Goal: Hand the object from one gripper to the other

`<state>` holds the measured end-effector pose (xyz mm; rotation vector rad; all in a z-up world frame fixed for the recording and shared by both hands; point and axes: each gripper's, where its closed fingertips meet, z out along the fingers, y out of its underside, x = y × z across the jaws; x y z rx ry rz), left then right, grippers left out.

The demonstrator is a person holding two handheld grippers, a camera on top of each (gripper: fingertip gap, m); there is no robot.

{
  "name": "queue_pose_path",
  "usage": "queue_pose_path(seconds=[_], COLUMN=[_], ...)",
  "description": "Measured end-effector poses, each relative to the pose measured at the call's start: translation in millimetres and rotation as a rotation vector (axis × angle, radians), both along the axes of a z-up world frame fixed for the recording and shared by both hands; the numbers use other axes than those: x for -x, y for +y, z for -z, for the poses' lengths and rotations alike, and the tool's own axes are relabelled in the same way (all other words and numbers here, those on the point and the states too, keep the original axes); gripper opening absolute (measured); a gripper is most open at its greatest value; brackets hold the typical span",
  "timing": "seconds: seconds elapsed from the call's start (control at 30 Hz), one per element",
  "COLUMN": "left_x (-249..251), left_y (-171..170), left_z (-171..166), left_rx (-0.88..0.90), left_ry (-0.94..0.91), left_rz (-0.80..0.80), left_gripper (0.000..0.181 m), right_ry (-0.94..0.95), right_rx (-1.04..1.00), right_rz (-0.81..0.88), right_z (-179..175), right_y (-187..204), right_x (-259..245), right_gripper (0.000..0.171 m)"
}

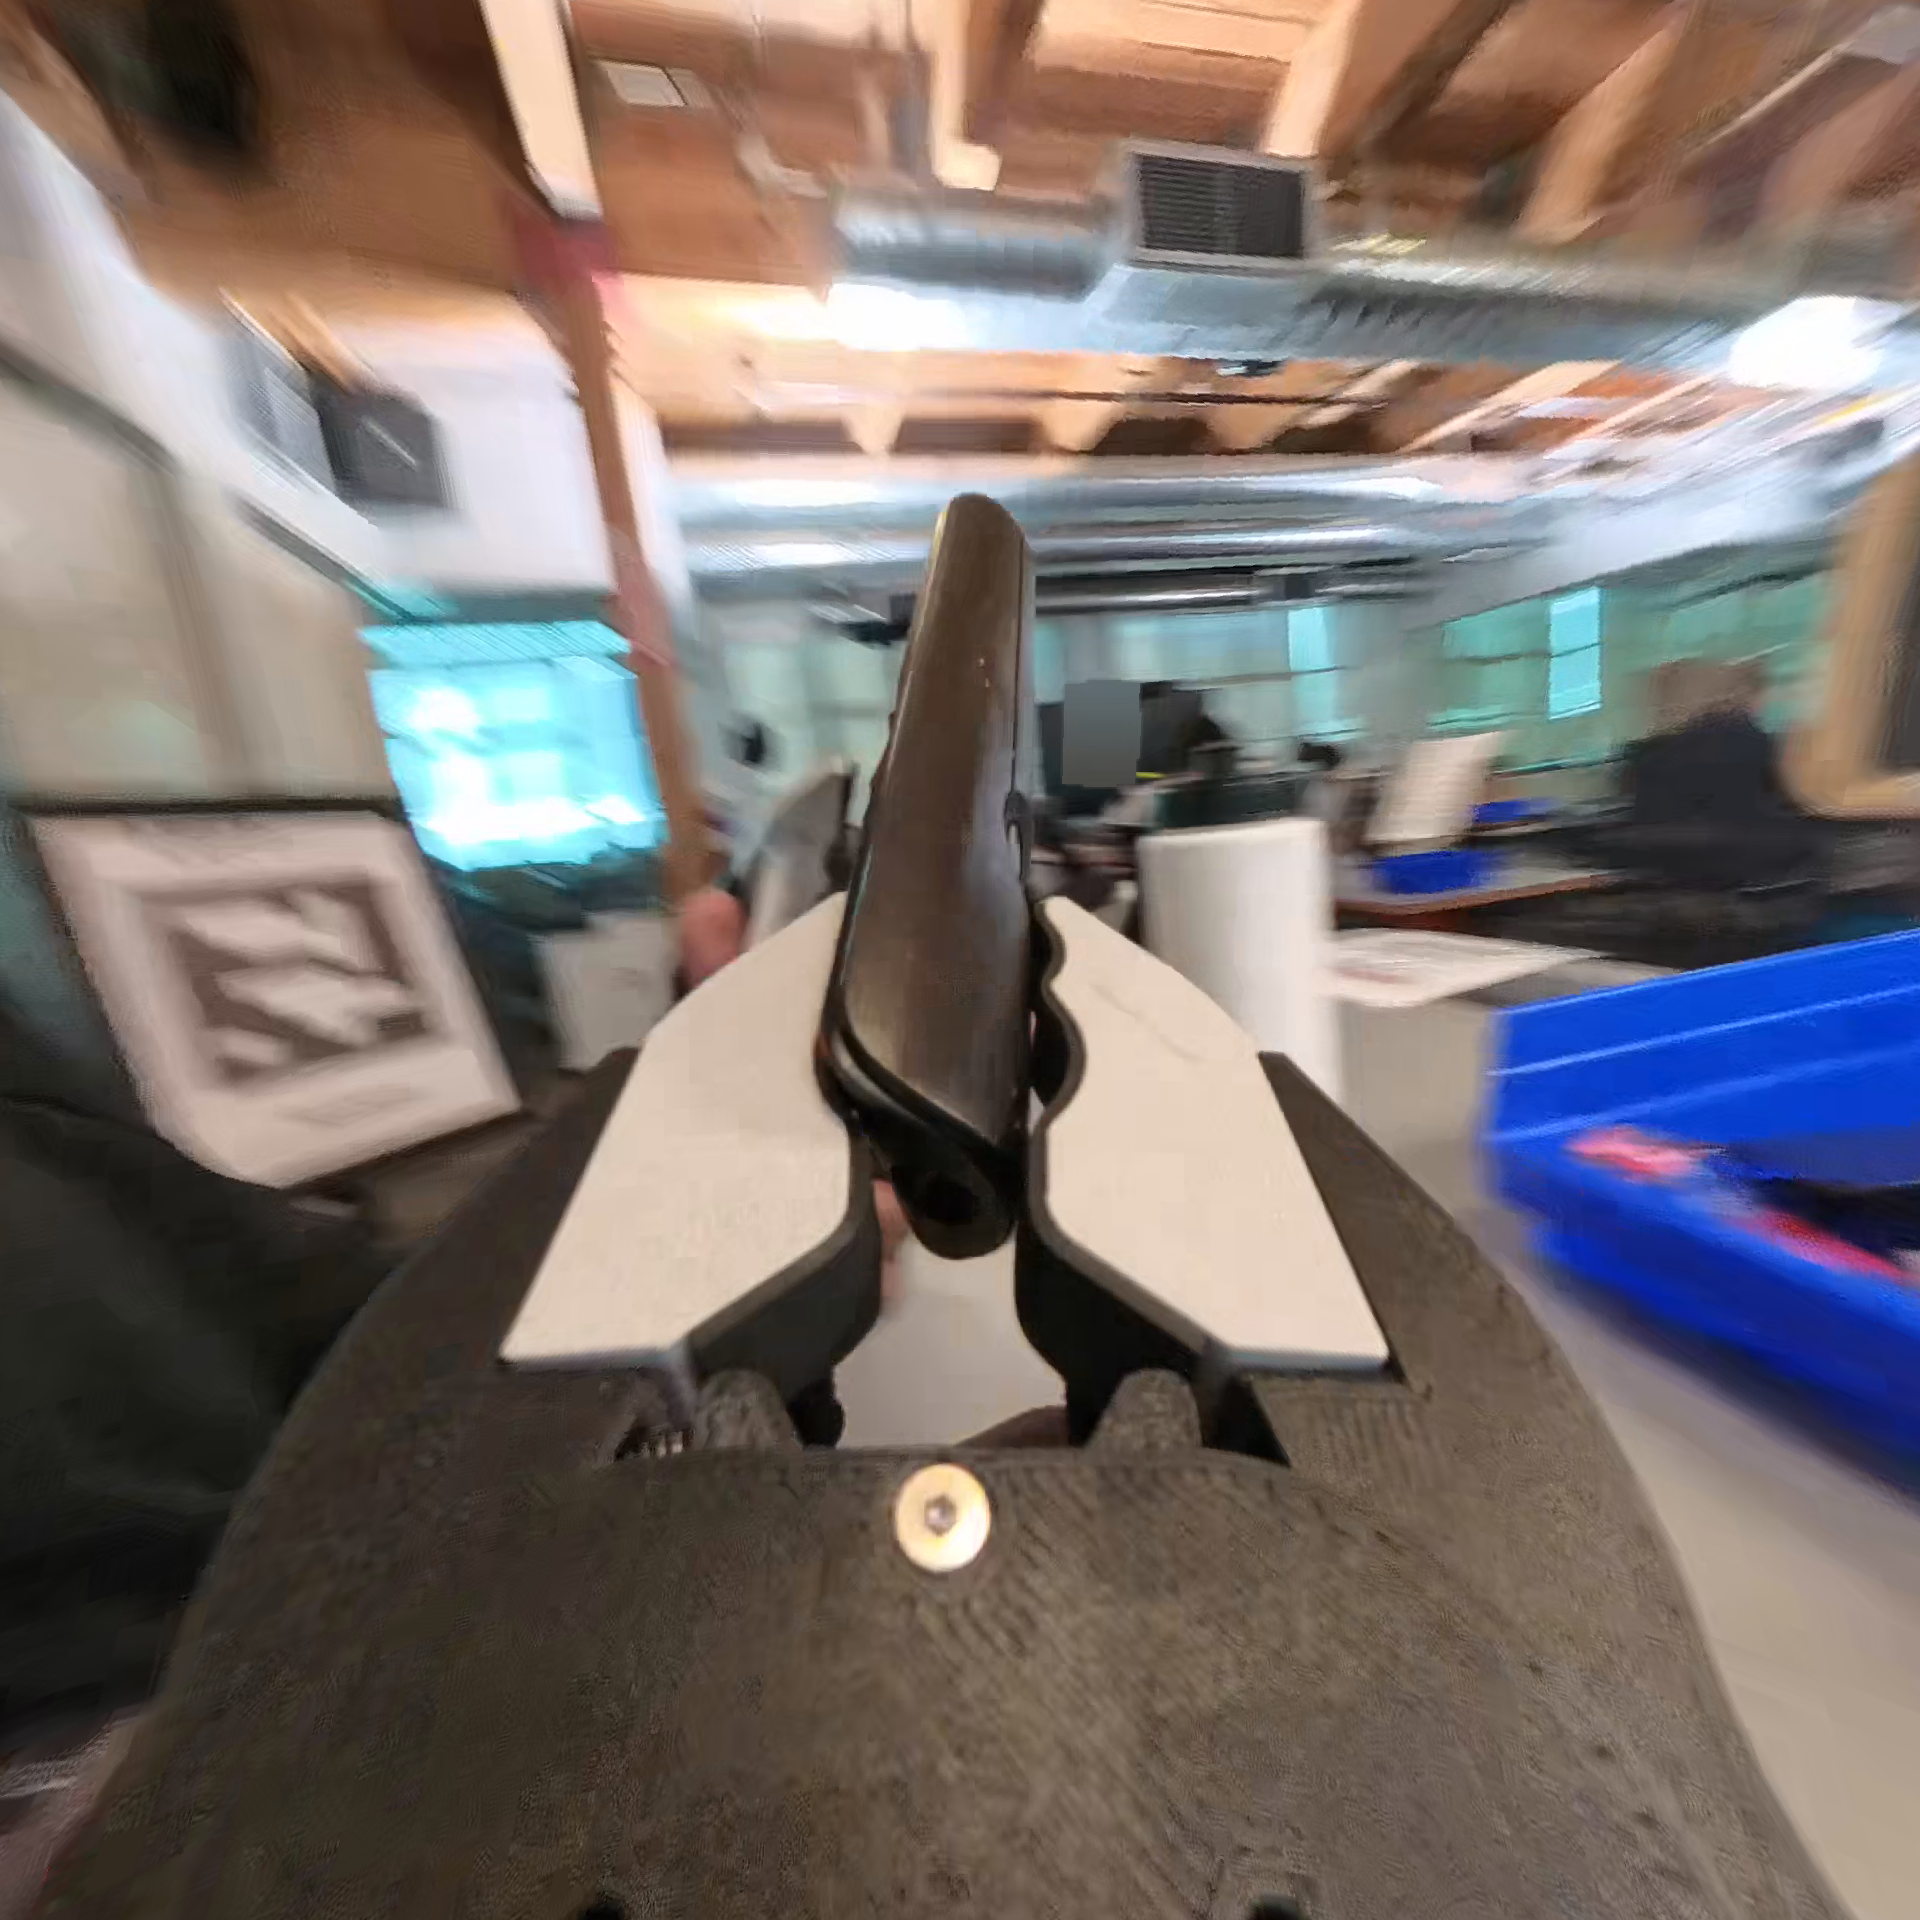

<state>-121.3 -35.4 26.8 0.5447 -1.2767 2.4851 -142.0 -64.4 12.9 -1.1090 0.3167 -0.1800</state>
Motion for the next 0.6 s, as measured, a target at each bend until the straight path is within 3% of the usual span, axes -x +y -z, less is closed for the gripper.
queue_pose_path(seconds=[0.13,0.27,0.37,0.43,0.6], left_x=[18.5,16.7,10.0,6.2,0.1], left_y=[-5.5,-2.2,6.2,13.6,13.7], left_z=[-8.9,-6.7,-7.5,-9.6,-3.2], left_rx=[-0.006,-0.048,-0.086,-0.146,-0.425], left_ry=[-0.103,-0.157,-0.204,-0.304,-0.563], left_rz=[-0.009,-0.115,-0.208,-0.35,-0.628], left_gripper=[0.068,0.026,0.026,0.026,0.025], right_ry=[0.212,0.261,0.237,0.214,0.077], right_rx=[-0.095,-0.006,0.089,0.177,0.306], right_rz=[-0.302,-0.363,-0.193,-0.041,0.17], right_z=[10.9,27.7,35.7,43.1,40.1], right_y=[15.2,35.7,36.0,29.3,16.6], right_x=[7.3,13.2,-0.9,-15.2,-23.1], right_gripper=[0.027,0.028,0.031,0.045,0.05])
